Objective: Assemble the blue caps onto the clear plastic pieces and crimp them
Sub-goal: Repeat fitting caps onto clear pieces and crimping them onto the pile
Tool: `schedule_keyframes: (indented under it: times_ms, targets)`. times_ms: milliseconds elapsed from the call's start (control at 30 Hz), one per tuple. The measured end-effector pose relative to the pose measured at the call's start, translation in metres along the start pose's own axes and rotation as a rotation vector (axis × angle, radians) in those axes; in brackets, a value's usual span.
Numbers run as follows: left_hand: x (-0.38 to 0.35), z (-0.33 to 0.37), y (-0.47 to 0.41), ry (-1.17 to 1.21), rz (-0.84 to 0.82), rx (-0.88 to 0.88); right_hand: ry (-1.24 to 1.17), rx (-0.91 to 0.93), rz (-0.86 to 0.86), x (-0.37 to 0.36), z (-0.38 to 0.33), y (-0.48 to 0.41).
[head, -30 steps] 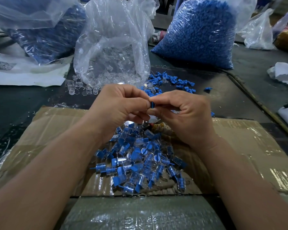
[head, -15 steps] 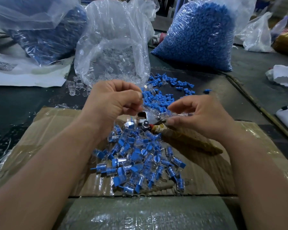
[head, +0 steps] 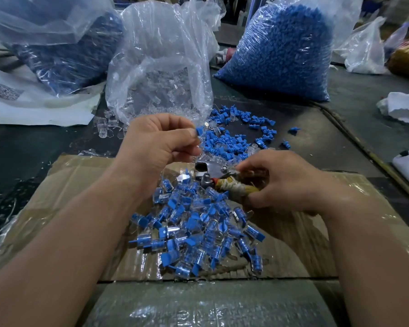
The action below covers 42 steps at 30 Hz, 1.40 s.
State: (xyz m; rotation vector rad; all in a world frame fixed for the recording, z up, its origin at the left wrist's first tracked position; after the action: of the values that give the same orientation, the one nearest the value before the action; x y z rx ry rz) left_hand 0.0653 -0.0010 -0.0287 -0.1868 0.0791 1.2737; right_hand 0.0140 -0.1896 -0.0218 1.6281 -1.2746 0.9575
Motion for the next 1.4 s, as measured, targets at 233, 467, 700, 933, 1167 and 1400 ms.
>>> schedule_keyframes:
  times_ms: [233, 467, 700, 933, 1167, 1400]
  targets:
    - [-0.001, -0.002, 0.000, 0.005, -0.007, 0.002, 0.184, 0.028, 0.165, -0.008, -0.006, -0.010]
    - [-0.004, 0.000, 0.002, -0.069, 0.007, -0.060, 0.013, 0.044, 0.442, -0.004, -0.009, -0.009]
    - [-0.008, 0.001, 0.004, -0.139, 0.003, -0.117, -0.112, 0.023, 0.398, -0.008, -0.013, -0.006]
    - [-0.009, 0.002, 0.005, -0.212, 0.027, -0.170, -0.087, 0.041, 0.337, -0.011, -0.016, -0.006]
    - [-0.009, 0.001, 0.005, -0.309, 0.053, -0.215, -0.067, 0.055, 0.338, -0.012, -0.016, -0.008]
    - [-0.010, 0.001, 0.006, -0.370, 0.078, -0.233, -0.032, 0.047, 0.340, -0.011, -0.018, -0.013]
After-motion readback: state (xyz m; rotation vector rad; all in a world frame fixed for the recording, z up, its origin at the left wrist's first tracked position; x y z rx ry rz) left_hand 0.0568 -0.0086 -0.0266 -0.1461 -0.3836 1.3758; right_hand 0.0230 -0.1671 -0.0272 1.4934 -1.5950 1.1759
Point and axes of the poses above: each hand's wrist, its own y-axis away from the middle knuckle, its own x-axis out of the back of the hand, z = x × y, the point moved 2 cm from there along -y, towards the middle knuckle, and after that the axes turned 1 degree about -z, right-handed, at the moved point
